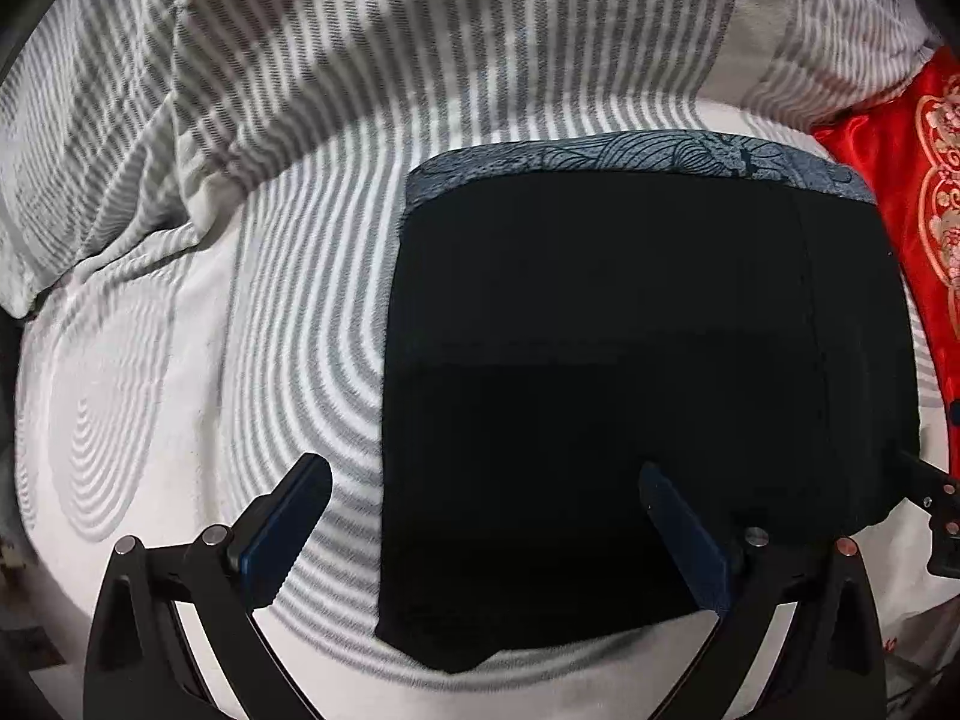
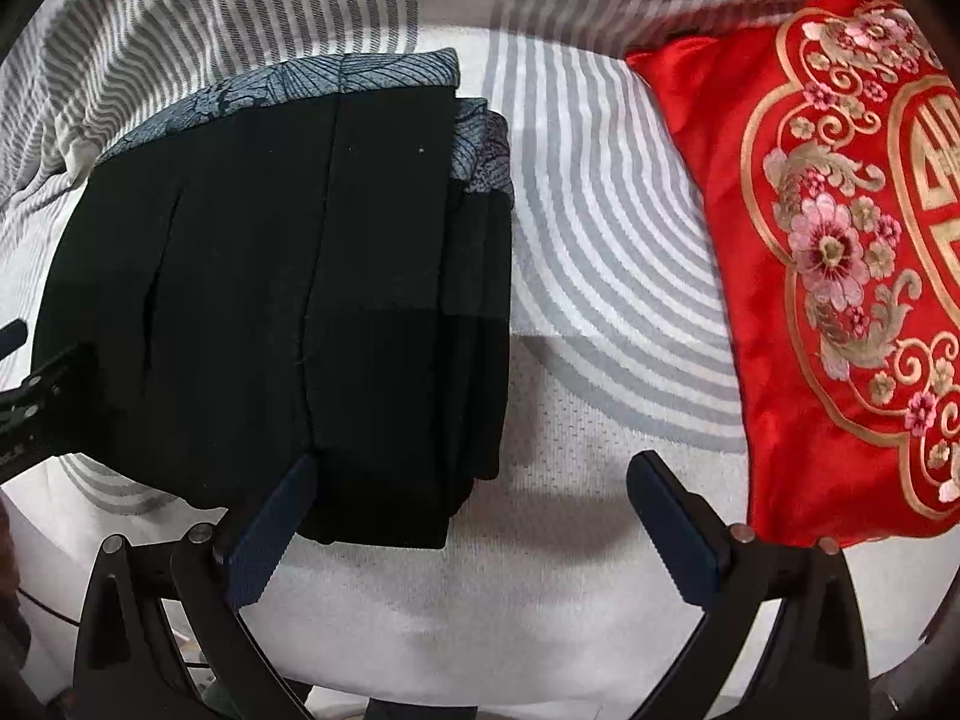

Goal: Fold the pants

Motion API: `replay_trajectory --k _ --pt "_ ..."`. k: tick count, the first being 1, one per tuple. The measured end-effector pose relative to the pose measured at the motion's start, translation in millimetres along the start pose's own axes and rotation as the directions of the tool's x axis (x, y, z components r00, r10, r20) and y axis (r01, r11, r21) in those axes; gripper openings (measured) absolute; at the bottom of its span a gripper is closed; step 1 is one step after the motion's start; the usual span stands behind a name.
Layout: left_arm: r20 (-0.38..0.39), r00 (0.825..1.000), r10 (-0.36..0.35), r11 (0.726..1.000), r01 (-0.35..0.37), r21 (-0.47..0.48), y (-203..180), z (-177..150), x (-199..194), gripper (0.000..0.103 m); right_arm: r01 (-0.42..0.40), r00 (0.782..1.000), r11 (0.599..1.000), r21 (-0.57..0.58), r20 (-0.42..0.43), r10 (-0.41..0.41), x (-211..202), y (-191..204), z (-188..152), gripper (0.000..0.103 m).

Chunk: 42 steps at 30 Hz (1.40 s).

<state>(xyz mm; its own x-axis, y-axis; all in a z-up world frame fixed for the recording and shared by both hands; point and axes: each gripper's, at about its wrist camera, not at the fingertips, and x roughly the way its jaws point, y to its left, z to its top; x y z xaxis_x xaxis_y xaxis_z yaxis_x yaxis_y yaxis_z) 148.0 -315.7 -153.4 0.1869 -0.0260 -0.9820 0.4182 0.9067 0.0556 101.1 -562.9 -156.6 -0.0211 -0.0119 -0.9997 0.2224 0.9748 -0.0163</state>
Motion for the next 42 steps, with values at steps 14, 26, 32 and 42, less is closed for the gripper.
replay_trajectory --k 14,26,32,42 --pt "-0.068 0.975 -0.212 0.969 0.201 -0.143 25 2 22 0.103 -0.094 0.996 0.994 0.060 0.006 0.094 3 -20 -17 0.103" --pt "-0.058 0.992 -0.111 0.993 0.107 -0.058 8 8 13 0.103 -0.119 0.992 0.984 0.133 -0.015 0.122 -2 -29 -10 0.103" --pt "-0.057 0.995 -0.076 0.997 0.074 -0.039 2 10 10 0.103 -0.102 0.994 0.989 0.105 -0.022 0.105 -7 -28 -10 0.103" --pt "-0.052 0.995 -0.089 0.995 0.086 -0.055 3 9 11 0.103 -0.079 0.997 0.987 0.140 -0.008 0.081 -30 -24 -15 0.103"
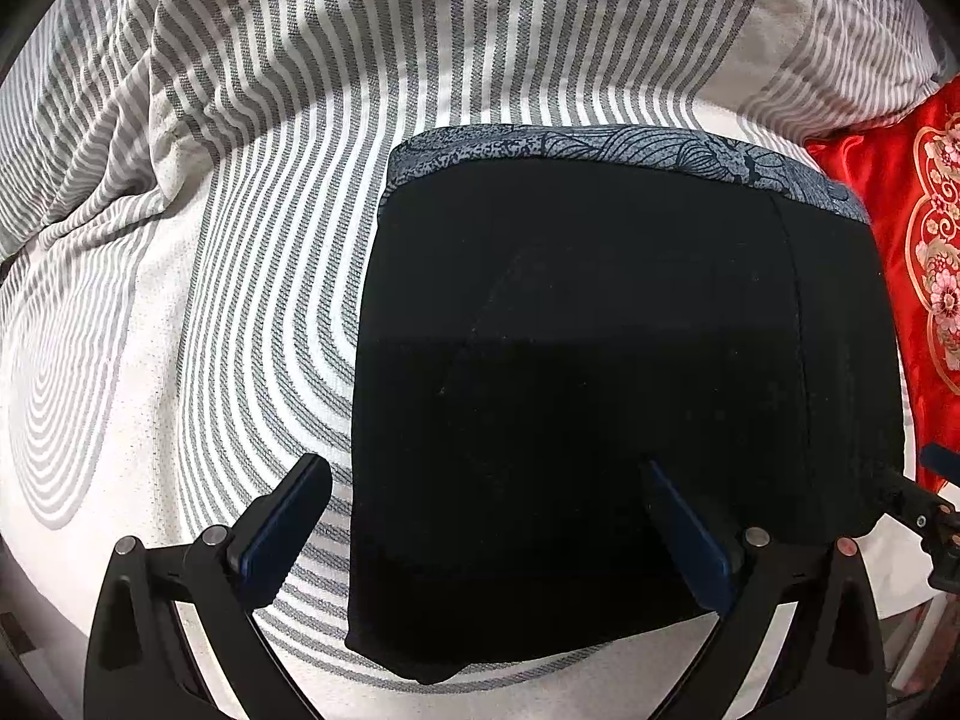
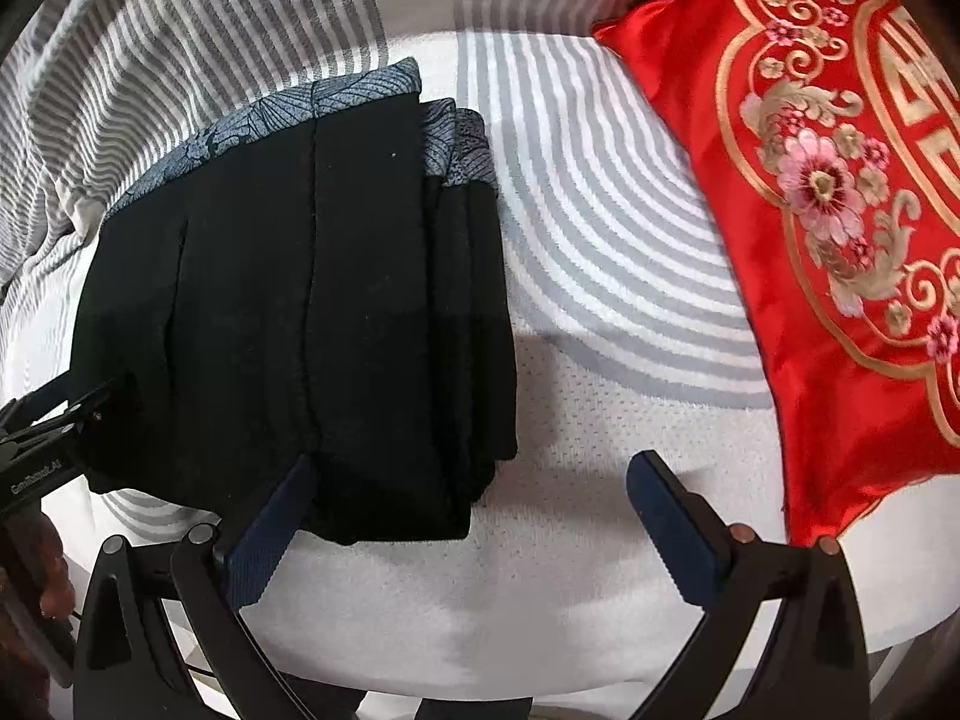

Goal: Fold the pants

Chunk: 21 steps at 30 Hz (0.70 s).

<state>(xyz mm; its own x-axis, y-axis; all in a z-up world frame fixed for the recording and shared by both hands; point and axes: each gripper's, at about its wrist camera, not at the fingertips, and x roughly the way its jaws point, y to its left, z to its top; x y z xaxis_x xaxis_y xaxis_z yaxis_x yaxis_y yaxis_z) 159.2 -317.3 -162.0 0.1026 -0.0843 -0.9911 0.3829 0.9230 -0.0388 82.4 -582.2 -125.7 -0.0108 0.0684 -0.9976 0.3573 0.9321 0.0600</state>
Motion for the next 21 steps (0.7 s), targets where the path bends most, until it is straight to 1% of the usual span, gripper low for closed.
replay_trajectory --k 5,8,16,18,21 --pt "0.006 1.000 0.011 1.000 -0.011 0.007 -1 -1 -1 0.103 0.020 1.000 1.000 -0.003 0.003 -0.020 -7 -1 -7 0.103" --pt "0.003 1.000 0.011 1.000 -0.011 0.010 -1 0 -1 0.103 0.026 0.999 1.000 0.003 0.021 -0.026 -13 -3 -12 0.103" --pt "-0.014 1.000 -0.005 1.000 0.005 0.015 1 3 -2 0.103 0.007 0.999 1.000 -0.020 0.047 -0.006 -17 8 5 0.103" --pt "0.001 1.000 -0.005 1.000 0.005 0.015 3 2 -8 0.103 -0.001 0.998 1.000 -0.023 0.056 0.002 -20 9 10 0.103" --pt "0.034 0.999 0.024 1.000 -0.025 0.017 9 2 -17 0.103 -0.008 0.997 1.000 -0.022 0.072 0.009 -23 9 18 0.103"
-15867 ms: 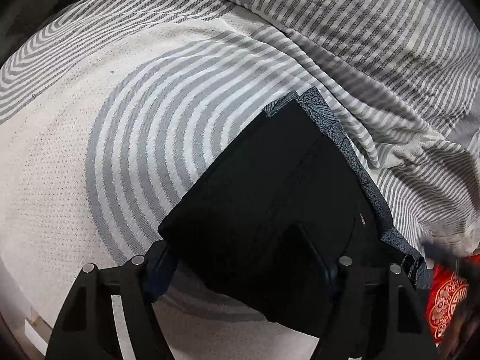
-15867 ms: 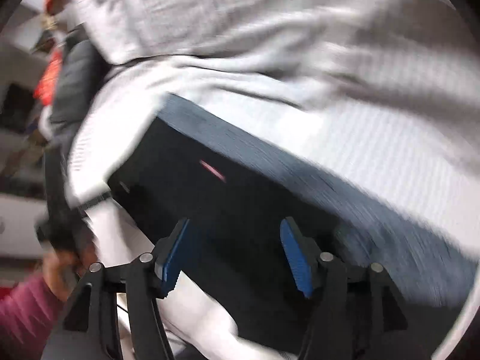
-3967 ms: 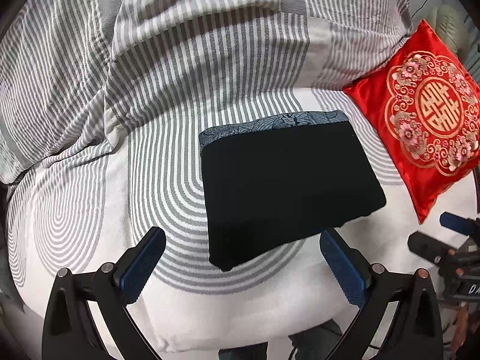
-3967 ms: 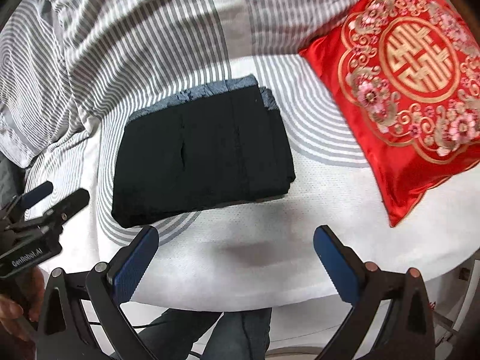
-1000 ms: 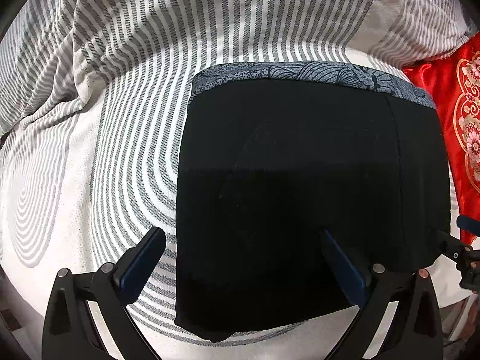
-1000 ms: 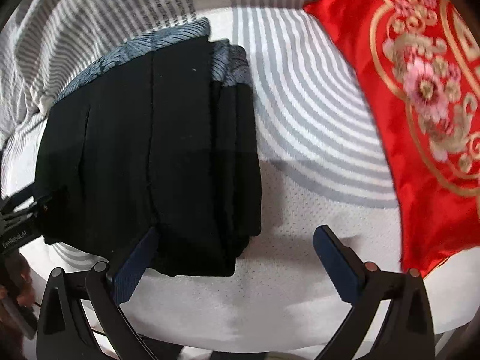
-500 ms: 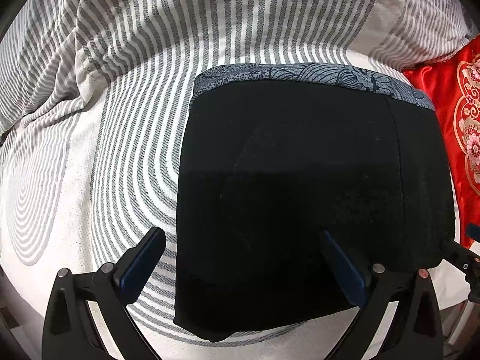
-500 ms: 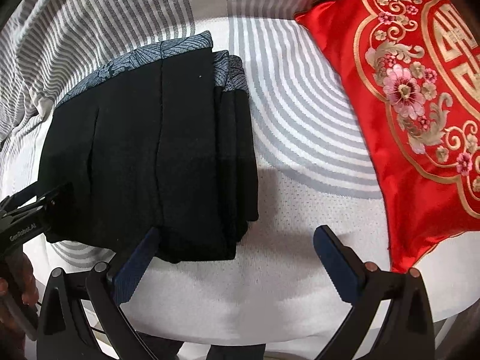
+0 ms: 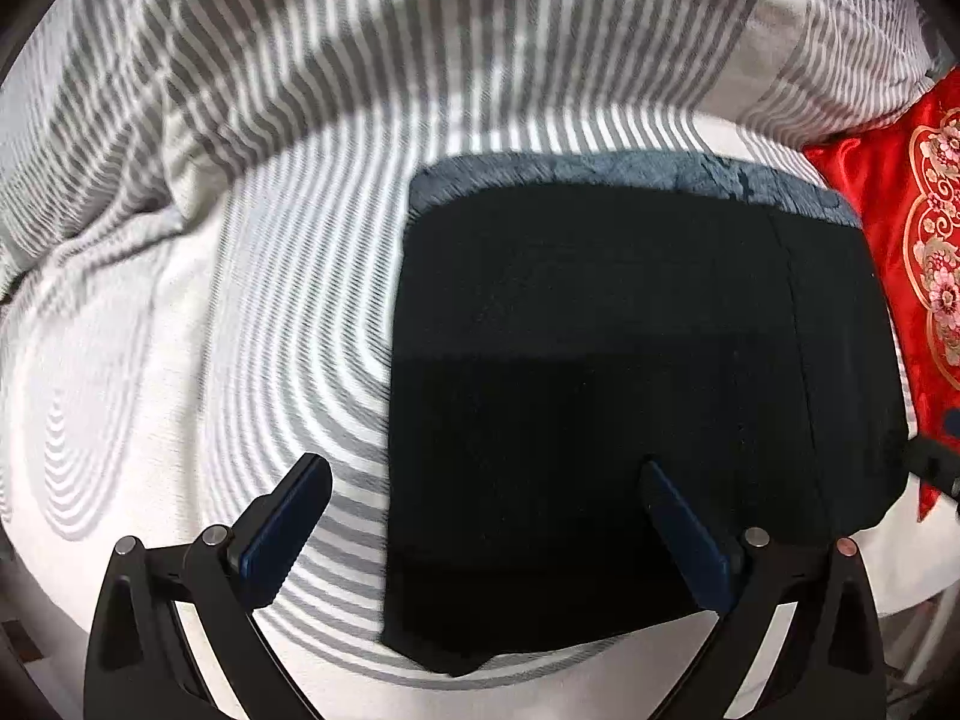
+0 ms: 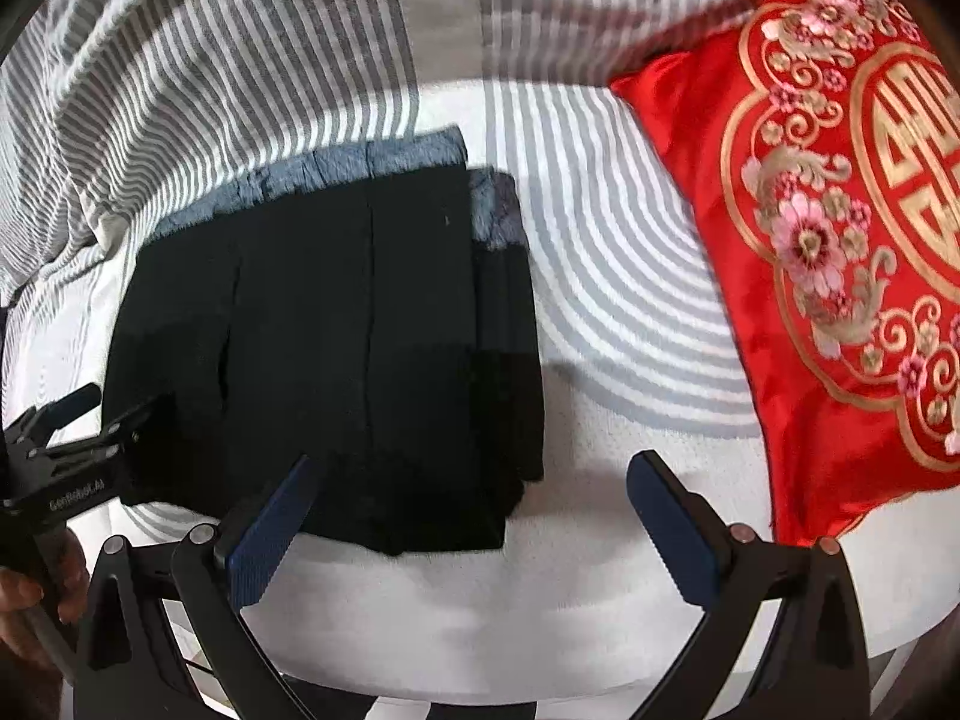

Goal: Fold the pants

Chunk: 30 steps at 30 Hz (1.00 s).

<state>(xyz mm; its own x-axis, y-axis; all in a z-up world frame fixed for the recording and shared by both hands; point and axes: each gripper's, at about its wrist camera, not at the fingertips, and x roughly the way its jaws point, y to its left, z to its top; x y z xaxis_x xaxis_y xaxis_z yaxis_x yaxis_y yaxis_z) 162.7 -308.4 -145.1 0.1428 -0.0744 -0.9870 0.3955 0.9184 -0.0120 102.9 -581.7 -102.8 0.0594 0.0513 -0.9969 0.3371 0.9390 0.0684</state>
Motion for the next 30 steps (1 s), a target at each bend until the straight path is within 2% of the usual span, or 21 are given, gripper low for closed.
replay_trajectory --k 7,15,18,30 --pt "-0.016 1.000 -0.002 1.000 0.002 -0.008 14 0 -3 0.103 -0.038 0.999 0.999 0.015 0.010 0.038 0 4 8 0.103" --pt "-0.014 1.000 0.011 1.000 -0.010 0.018 0 -6 -3 0.103 -0.059 0.998 0.998 -0.016 -0.015 0.059 7 19 5 0.103" --pt "0.004 1.000 0.013 1.000 -0.013 0.009 0 -4 -7 0.103 -0.066 0.998 0.998 -0.005 -0.018 0.066 8 15 6 0.103" --pt "-0.028 0.999 0.021 0.999 -0.022 -0.026 19 4 -1 0.103 -0.065 0.997 0.998 0.016 -0.036 0.065 16 0 6 0.103"
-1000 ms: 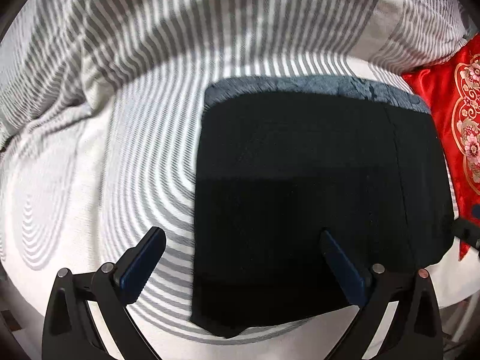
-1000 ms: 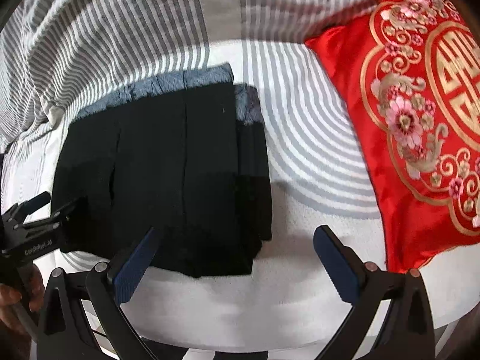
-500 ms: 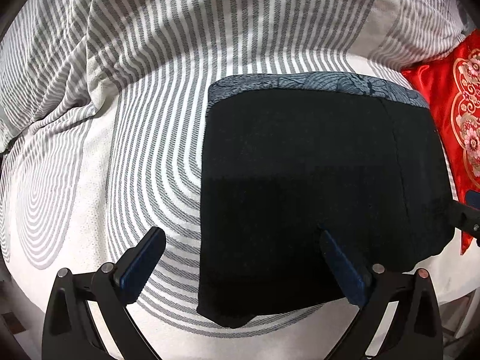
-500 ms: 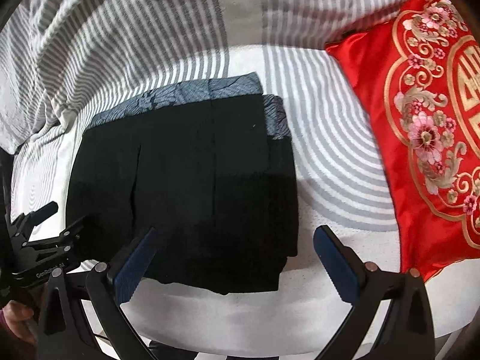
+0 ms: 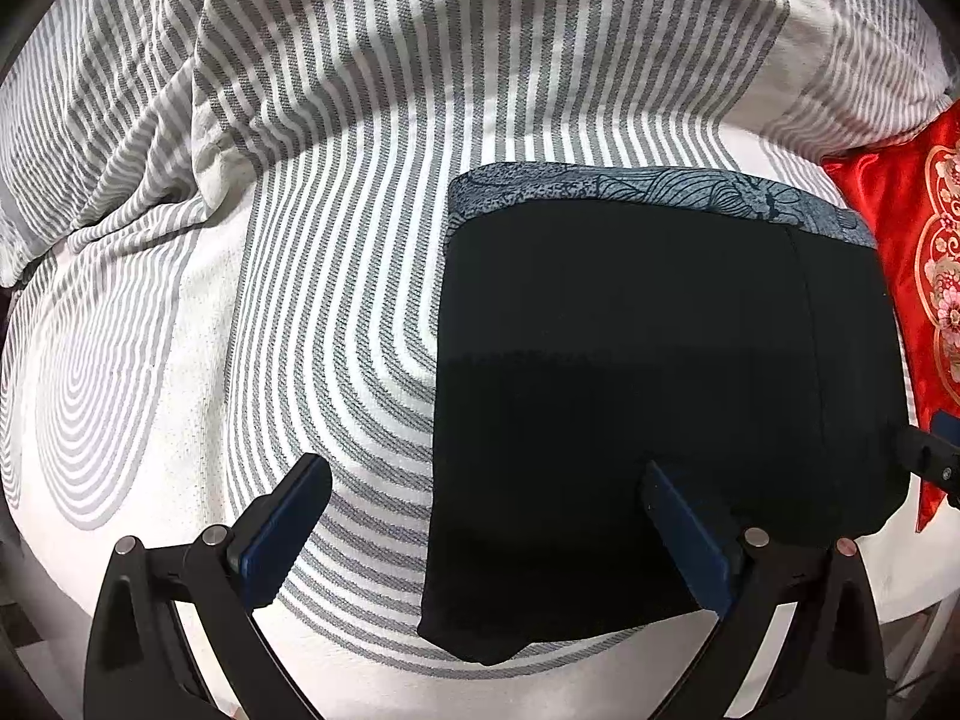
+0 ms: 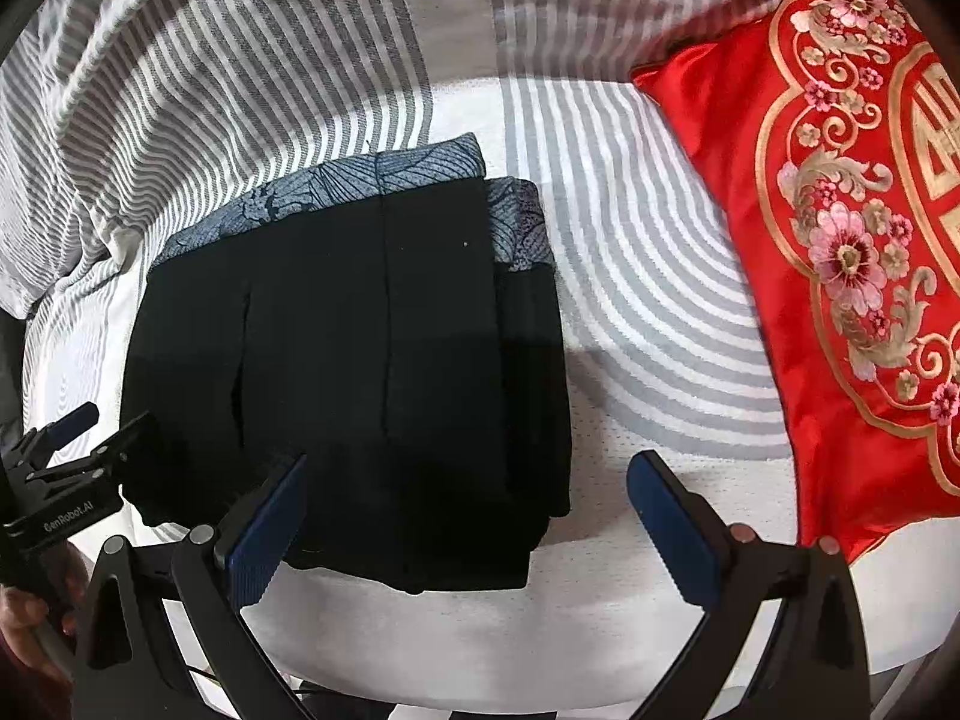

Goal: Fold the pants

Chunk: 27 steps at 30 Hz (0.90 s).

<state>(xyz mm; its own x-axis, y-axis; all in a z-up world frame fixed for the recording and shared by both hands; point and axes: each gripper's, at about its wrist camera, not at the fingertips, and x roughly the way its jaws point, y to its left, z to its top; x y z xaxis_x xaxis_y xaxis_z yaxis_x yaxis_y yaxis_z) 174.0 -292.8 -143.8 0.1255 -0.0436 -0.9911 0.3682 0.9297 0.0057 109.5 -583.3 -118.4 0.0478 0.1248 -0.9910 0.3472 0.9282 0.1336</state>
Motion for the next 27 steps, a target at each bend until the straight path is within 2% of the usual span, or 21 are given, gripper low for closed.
replay_trajectory --k 14,27 --pt "-0.011 1.000 -0.011 1.000 0.011 -0.017 2 -1 3 0.103 -0.006 1.000 1.000 0.012 -0.010 0.006 4 -3 0 0.103" --pt "0.000 1.000 0.010 1.000 -0.010 0.004 -7 -2 -22 0.103 0.020 0.998 1.000 -0.004 0.052 -0.019 -24 10 -11 0.103"
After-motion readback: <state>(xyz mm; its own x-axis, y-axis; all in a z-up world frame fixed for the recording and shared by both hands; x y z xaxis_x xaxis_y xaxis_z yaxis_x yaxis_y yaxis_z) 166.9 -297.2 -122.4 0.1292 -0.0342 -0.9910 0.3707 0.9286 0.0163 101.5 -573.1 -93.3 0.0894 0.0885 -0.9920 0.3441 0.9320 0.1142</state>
